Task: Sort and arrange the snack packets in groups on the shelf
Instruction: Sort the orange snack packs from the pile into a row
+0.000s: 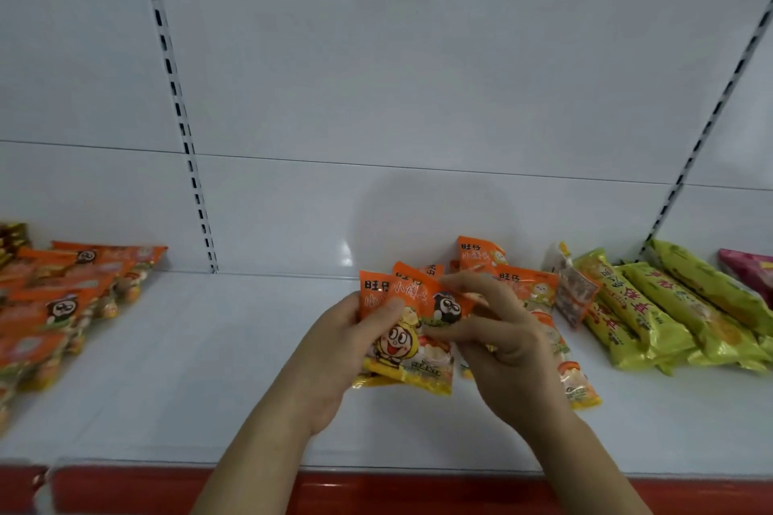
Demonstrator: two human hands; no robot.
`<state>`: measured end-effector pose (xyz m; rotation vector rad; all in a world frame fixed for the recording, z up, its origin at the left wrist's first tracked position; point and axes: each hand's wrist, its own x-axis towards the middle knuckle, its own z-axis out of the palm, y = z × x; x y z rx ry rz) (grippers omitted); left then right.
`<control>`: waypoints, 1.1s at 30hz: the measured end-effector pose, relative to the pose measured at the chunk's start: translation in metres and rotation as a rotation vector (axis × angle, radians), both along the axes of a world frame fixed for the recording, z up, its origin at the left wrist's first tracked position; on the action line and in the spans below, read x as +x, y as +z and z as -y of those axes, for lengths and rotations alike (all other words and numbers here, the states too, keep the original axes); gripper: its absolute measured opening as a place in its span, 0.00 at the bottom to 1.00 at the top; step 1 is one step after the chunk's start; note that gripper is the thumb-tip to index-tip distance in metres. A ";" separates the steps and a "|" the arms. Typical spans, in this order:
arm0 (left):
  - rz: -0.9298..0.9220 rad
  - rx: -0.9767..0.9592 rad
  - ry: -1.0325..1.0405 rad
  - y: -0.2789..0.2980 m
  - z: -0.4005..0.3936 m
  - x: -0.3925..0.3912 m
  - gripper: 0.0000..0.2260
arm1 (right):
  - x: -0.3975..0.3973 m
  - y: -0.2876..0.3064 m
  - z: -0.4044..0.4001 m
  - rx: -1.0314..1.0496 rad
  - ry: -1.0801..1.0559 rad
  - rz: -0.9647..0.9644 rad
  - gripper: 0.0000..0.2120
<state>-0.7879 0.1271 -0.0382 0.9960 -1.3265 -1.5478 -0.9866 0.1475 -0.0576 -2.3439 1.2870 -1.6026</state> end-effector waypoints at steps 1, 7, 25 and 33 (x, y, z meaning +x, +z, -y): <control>0.012 -0.002 -0.018 -0.002 0.001 0.004 0.17 | 0.003 0.001 0.002 -0.013 -0.006 -0.028 0.11; 0.010 -0.028 -0.032 -0.012 0.003 0.022 0.13 | 0.026 0.001 0.003 -0.013 -0.059 -0.116 0.13; 0.120 0.000 0.215 -0.018 0.019 0.043 0.08 | 0.017 0.005 0.084 0.414 -0.625 -0.783 0.19; 0.129 0.074 0.416 -0.017 0.032 0.052 0.06 | 0.004 0.027 0.046 -0.013 -0.318 0.034 0.18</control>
